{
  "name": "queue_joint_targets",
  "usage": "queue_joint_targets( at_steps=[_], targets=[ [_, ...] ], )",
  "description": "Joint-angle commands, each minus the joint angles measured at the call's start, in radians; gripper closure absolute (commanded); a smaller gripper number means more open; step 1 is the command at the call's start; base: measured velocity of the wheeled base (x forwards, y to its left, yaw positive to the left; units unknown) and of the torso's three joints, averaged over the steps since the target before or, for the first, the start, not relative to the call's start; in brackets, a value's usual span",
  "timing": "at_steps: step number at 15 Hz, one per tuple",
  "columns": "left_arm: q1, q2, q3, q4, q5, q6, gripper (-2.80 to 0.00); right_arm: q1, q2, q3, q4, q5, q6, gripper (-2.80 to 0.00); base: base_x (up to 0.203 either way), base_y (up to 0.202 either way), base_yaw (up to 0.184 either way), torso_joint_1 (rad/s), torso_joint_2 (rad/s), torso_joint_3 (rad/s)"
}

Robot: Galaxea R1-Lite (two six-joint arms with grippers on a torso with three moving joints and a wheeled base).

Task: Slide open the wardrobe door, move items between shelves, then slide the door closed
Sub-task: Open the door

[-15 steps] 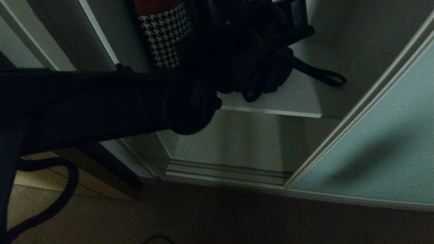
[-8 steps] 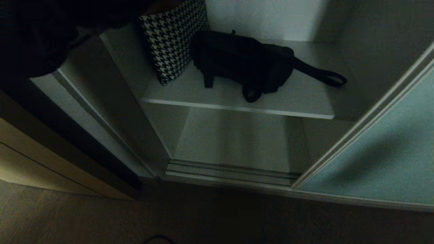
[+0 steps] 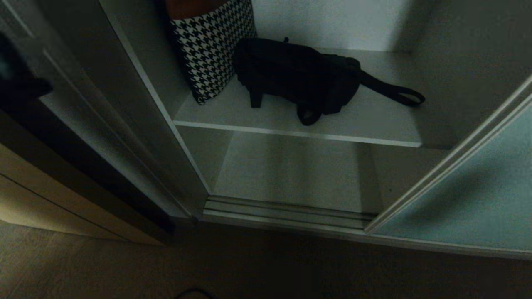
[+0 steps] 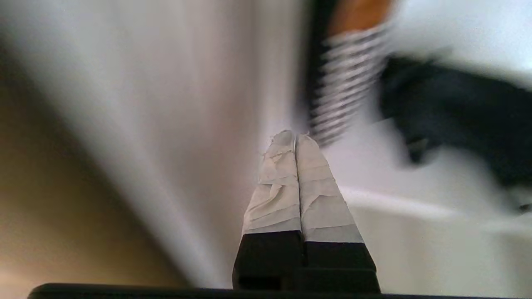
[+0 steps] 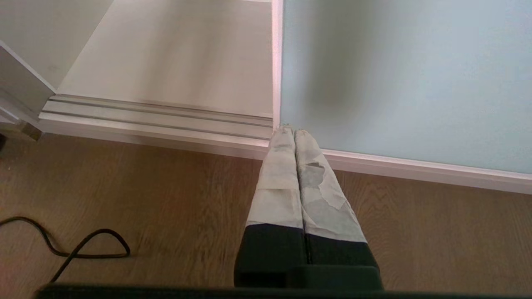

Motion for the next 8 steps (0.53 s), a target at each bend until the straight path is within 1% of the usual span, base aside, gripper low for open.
queue_joint_targets(
  at_steps=[1,3,6,8],
  targets=[
    [0.048,-0.266,0.183,-0.003,0.023,0.023,0.00,0.000,0.000,0.000,0.000,0.000,0.000,0.00,0.000,0.000,0.000,0.000,0.00,0.000],
    [0.099,-0.398,0.351,-0.003,0.043,0.053,0.00,0.001,0.000,0.000,0.000,0.000,0.000,0.00,0.000,0.000,0.000,0.000,0.00,0.000],
    [0.148,-0.560,0.552,0.003,0.057,0.056,0.00,0.000,0.000,0.000,0.000,0.000,0.000,0.00,0.000,0.000,0.000,0.000,0.00,0.000],
    [0.211,-0.640,0.657,0.009,0.058,0.055,0.00,0.000,0.000,0.000,0.000,0.000,0.000,0.00,0.000,0.000,0.000,0.000,0.00,0.000]
  ],
)
